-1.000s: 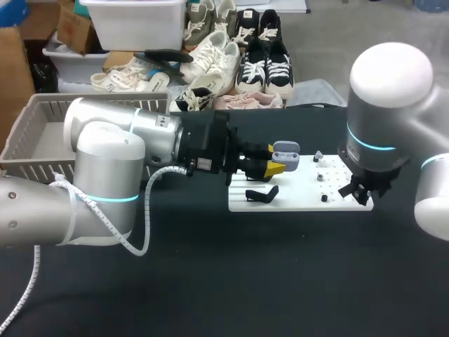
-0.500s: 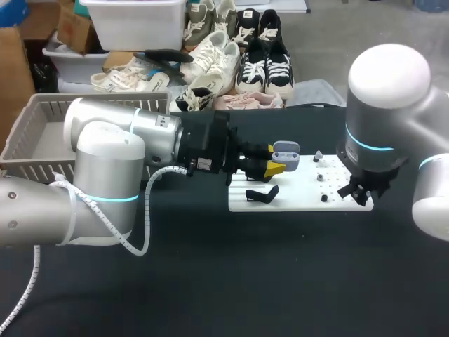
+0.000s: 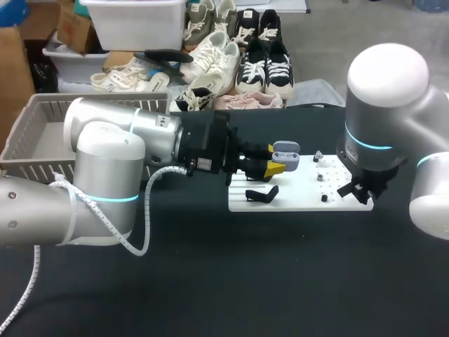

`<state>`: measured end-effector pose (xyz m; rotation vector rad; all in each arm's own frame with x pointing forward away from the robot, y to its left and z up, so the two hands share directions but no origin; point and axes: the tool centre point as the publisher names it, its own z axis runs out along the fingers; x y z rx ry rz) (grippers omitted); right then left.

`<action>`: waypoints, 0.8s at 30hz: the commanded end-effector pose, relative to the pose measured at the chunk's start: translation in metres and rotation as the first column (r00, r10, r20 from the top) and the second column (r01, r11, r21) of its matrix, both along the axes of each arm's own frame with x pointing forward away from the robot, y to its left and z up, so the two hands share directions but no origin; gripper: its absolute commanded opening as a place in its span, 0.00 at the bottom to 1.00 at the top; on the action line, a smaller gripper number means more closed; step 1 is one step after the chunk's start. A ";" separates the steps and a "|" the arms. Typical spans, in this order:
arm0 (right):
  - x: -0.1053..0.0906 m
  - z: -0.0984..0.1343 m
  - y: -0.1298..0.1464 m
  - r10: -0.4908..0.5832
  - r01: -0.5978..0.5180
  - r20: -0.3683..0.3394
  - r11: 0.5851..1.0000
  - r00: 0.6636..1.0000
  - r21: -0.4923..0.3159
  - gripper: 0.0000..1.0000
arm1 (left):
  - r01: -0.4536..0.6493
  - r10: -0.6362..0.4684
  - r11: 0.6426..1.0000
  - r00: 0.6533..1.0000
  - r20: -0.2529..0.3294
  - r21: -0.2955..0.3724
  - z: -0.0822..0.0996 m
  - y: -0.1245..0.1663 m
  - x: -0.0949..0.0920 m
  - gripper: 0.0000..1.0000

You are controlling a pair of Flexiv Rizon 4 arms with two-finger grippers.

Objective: Pick up each earbud case from the left stands, insert the matching earbuds, close the lid, and place the case in the box.

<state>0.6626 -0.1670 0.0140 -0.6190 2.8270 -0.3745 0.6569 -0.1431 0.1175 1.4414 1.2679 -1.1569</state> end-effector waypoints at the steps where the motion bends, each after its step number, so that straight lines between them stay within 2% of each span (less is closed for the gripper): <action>1: 0.002 -0.001 0.000 -0.001 0.001 -0.005 1.000 1.000 0.002 0.14 | 0.001 -0.001 1.000 1.000 0.000 0.000 0.000 0.000 0.001 0.00; 3: 0.002 -0.002 -0.001 -0.002 0.002 -0.006 1.000 1.000 0.003 0.02 | 0.001 -0.001 1.000 1.000 0.000 0.000 0.000 0.000 0.001 0.00; 4: 0.002 -0.002 -0.001 -0.002 0.002 -0.007 1.000 1.000 0.003 0.00 | 0.001 -0.001 1.000 1.000 0.000 0.000 0.000 0.000 0.001 0.00; 13: -0.003 0.000 -0.004 -0.006 0.006 -0.008 1.000 1.000 0.007 0.00 | 0.001 -0.001 1.000 1.000 0.000 0.000 0.000 0.000 0.001 0.00; 24: -0.022 0.037 0.001 -0.032 0.032 0.079 0.999 0.996 -0.006 0.00 | 0.001 -0.001 1.000 1.000 0.000 0.000 0.000 0.000 0.001 0.00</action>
